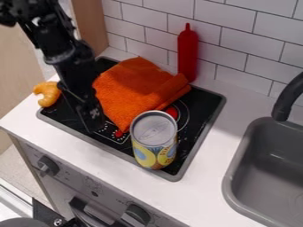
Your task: Move the can to the right of the orange cloth
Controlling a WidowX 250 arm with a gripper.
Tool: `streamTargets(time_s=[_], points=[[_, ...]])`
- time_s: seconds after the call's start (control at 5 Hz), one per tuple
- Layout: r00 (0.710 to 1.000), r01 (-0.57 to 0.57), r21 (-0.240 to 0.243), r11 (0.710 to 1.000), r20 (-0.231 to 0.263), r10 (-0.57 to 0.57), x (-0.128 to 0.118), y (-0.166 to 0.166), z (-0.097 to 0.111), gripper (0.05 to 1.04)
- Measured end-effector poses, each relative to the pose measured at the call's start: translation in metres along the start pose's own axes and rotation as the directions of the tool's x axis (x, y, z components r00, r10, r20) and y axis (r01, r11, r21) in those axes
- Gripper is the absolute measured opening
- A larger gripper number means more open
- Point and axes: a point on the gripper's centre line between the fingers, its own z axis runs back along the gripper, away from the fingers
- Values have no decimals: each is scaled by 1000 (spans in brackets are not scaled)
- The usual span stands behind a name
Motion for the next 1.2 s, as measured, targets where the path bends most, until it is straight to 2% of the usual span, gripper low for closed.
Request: streamTargets(time_s=[0.2, 0.4, 0.8, 1.2], points=[[998, 65, -31, 997, -18, -66, -4, -26, -2, 998], [998, 59, -5, 998, 12, -59, 1, -49, -8, 998], [990, -111, 96, 989, 101, 101, 28, -73, -24, 998], [984, -155, 106, 982, 102, 145, 50, -87, -35, 998]])
